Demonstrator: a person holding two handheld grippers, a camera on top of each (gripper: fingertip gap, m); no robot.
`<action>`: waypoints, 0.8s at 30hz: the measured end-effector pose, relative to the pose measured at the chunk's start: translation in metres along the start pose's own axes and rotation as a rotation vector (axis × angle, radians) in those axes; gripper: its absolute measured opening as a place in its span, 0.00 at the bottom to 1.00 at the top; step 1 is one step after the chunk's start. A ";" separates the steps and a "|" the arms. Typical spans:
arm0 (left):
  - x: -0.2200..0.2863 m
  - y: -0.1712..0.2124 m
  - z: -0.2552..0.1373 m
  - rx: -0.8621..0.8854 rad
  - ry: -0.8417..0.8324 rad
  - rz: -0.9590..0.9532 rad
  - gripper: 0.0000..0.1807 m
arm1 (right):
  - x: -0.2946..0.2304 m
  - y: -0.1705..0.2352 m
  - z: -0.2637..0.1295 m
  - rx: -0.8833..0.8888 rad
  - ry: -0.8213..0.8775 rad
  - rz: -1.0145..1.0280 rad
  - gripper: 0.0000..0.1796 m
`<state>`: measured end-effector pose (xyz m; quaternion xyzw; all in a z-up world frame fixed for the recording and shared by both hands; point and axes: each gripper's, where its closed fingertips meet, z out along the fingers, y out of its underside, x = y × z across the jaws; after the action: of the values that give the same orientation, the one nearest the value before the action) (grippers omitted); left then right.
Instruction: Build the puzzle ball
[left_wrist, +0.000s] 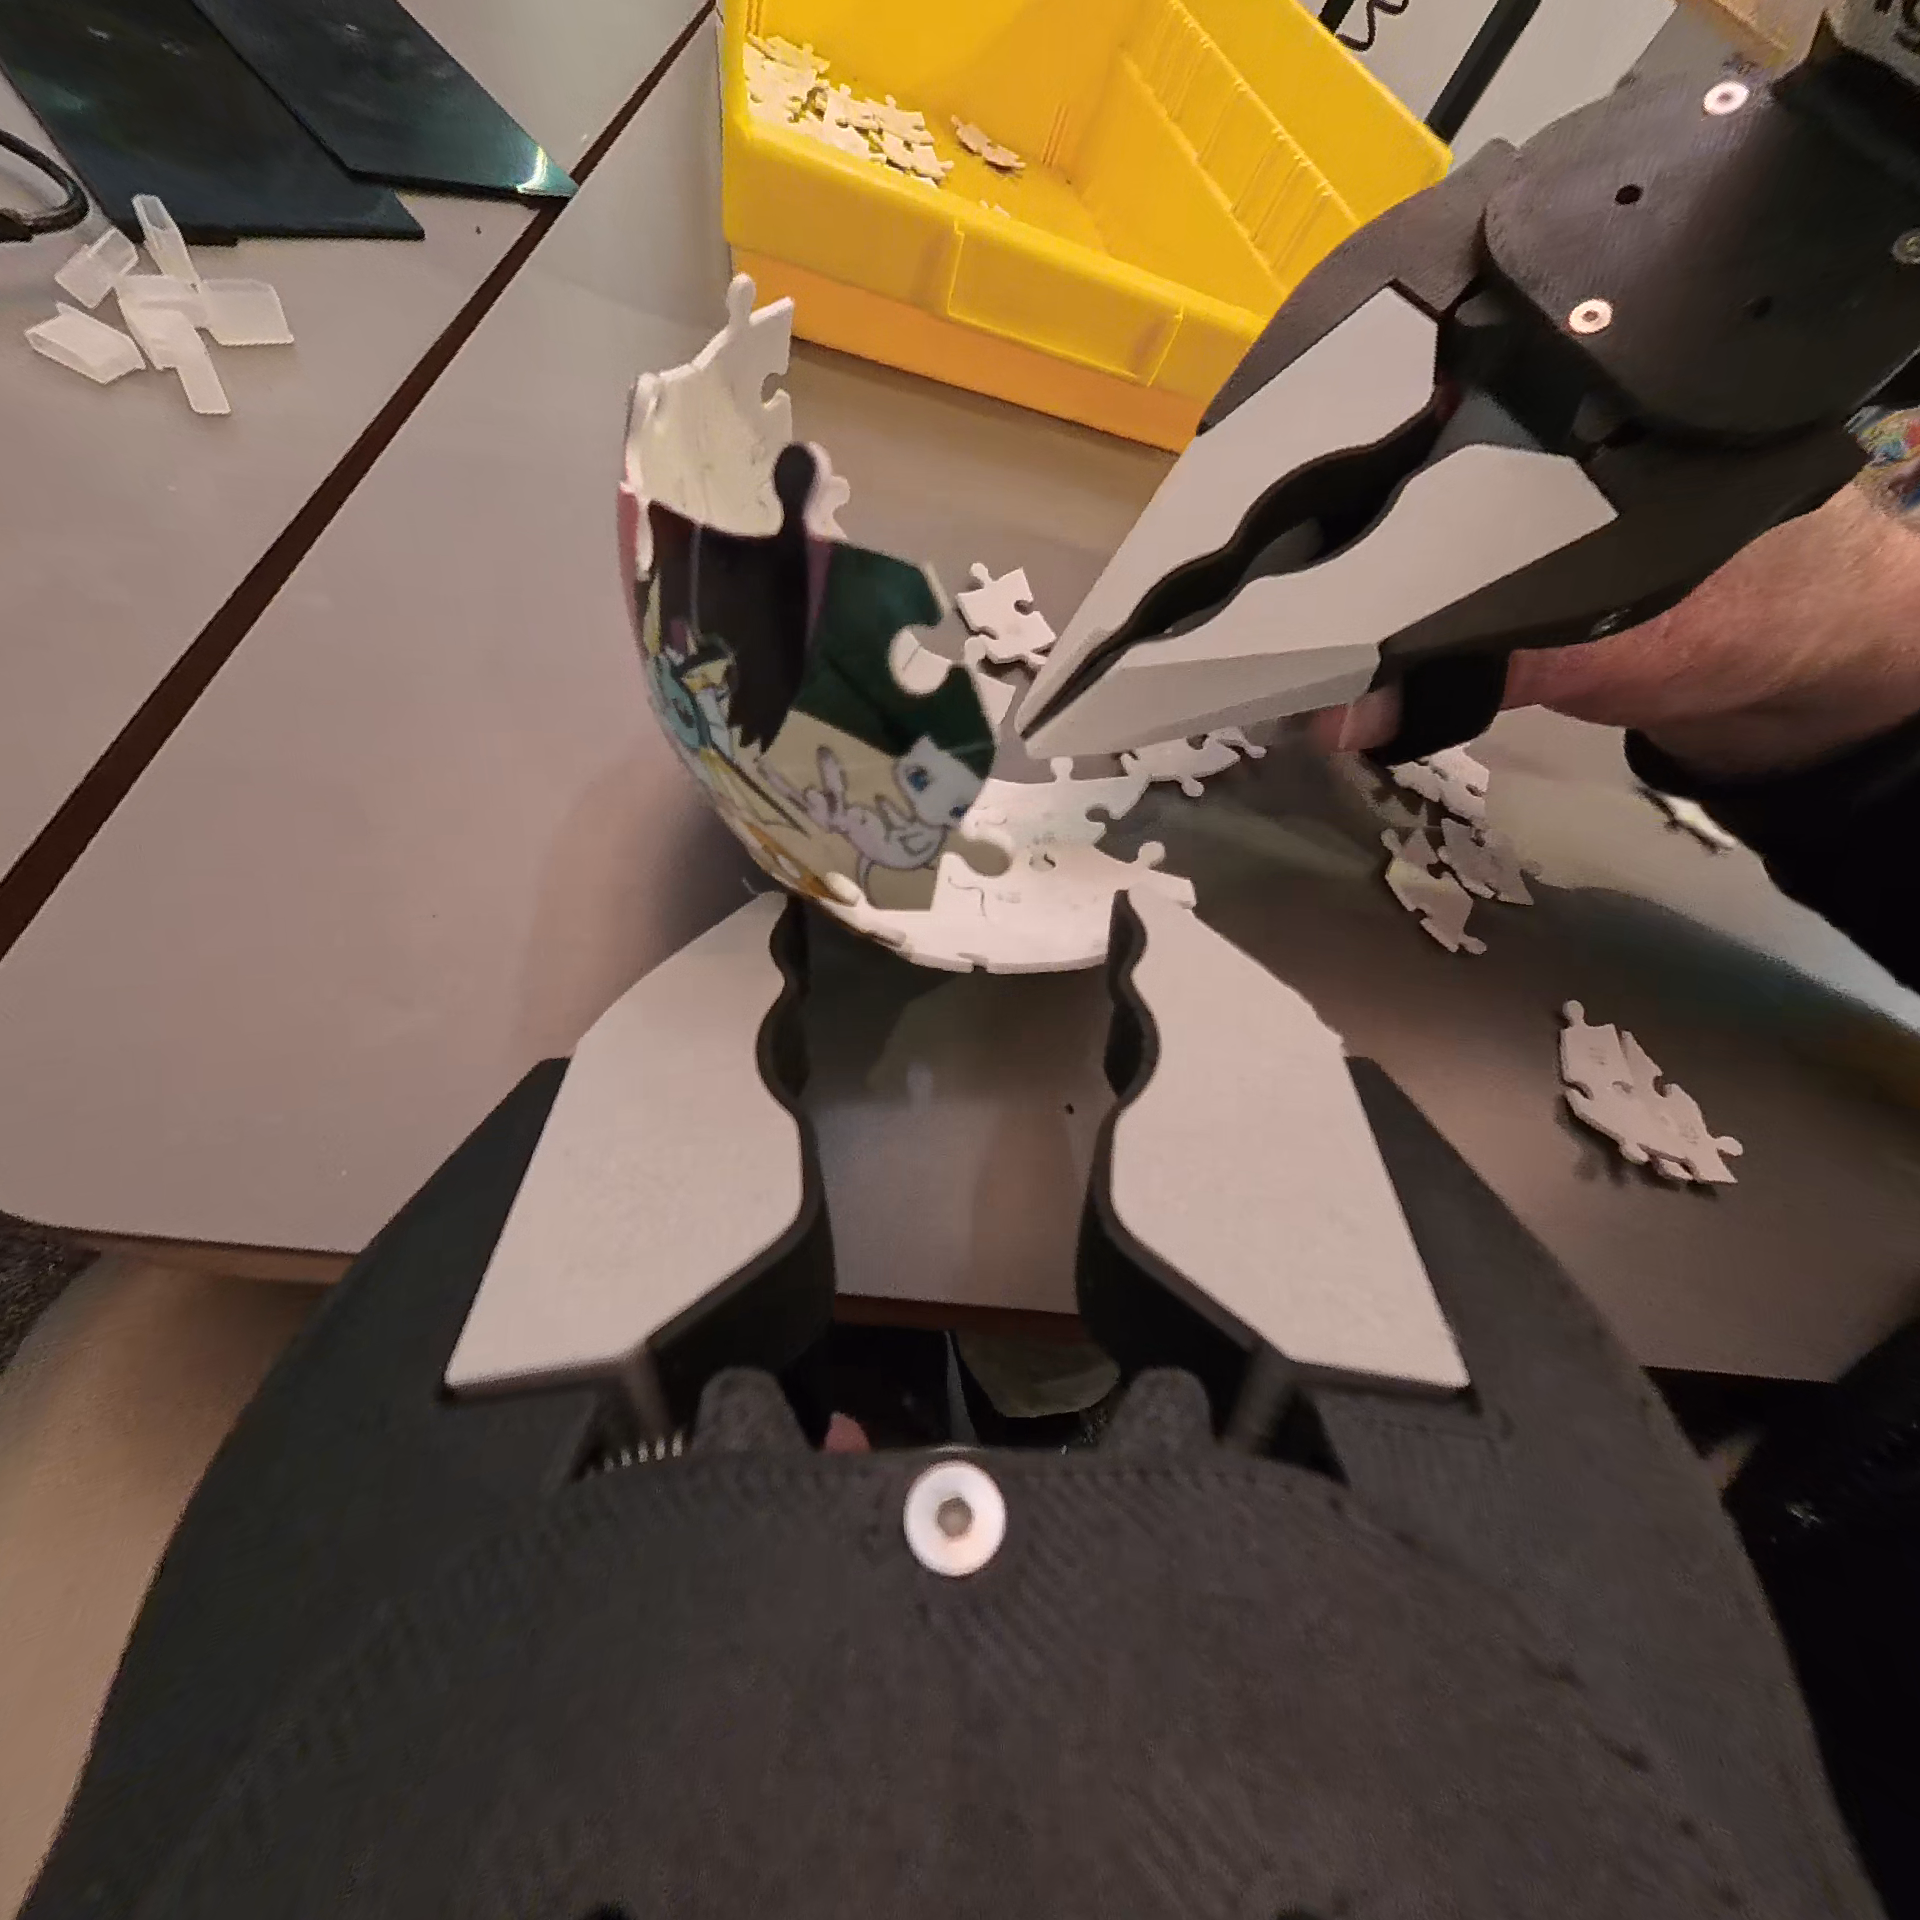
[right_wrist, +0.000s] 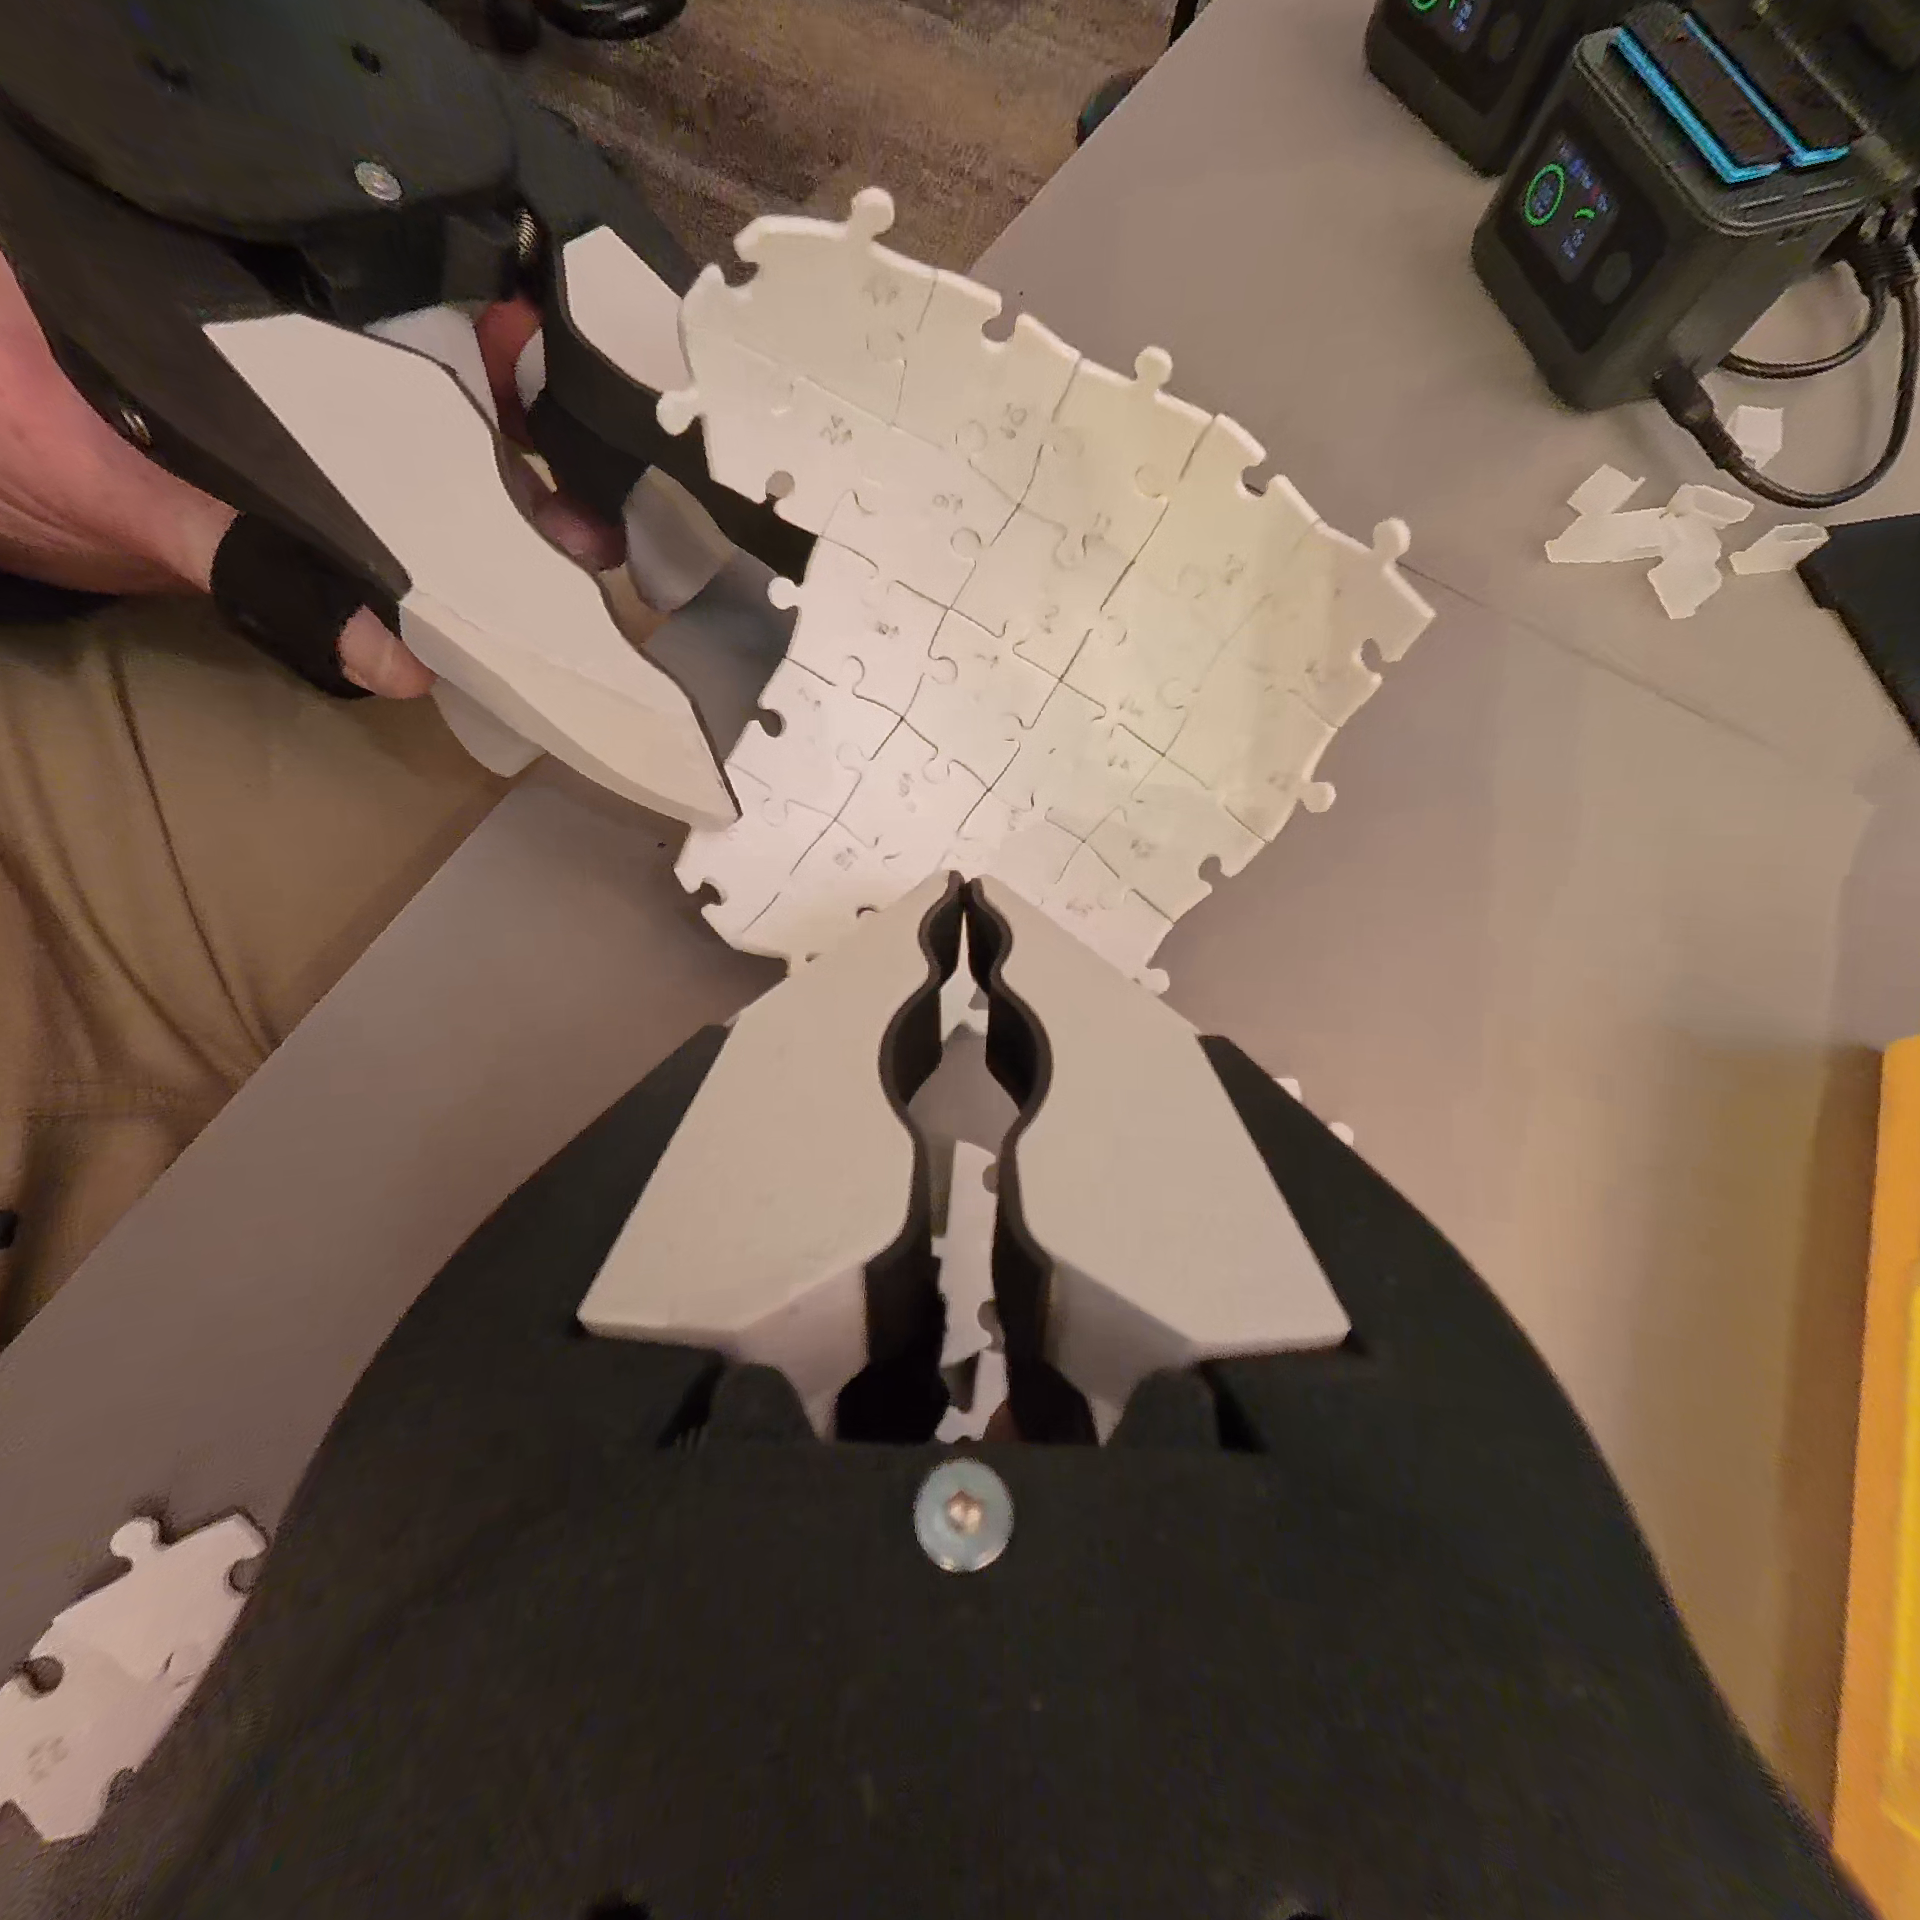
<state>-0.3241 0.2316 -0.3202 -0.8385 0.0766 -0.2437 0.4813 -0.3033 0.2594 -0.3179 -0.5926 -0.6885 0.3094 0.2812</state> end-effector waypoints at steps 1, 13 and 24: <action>0.000 0.000 0.000 0.000 -0.002 0.004 0.30 | -0.002 0.000 0.001 -0.006 -0.009 -0.004 0.00; 0.002 0.000 0.002 -0.008 -0.018 0.052 0.30 | -0.013 0.017 0.014 -0.080 -0.034 -0.056 0.00; 0.001 0.001 0.003 -0.015 -0.051 0.092 0.30 | -0.011 0.013 0.011 -0.040 -0.010 -0.031 0.00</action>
<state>-0.3219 0.2331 -0.3226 -0.8436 0.1044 -0.1992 0.4876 -0.3020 0.2489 -0.3351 -0.5856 -0.7053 0.2941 0.2705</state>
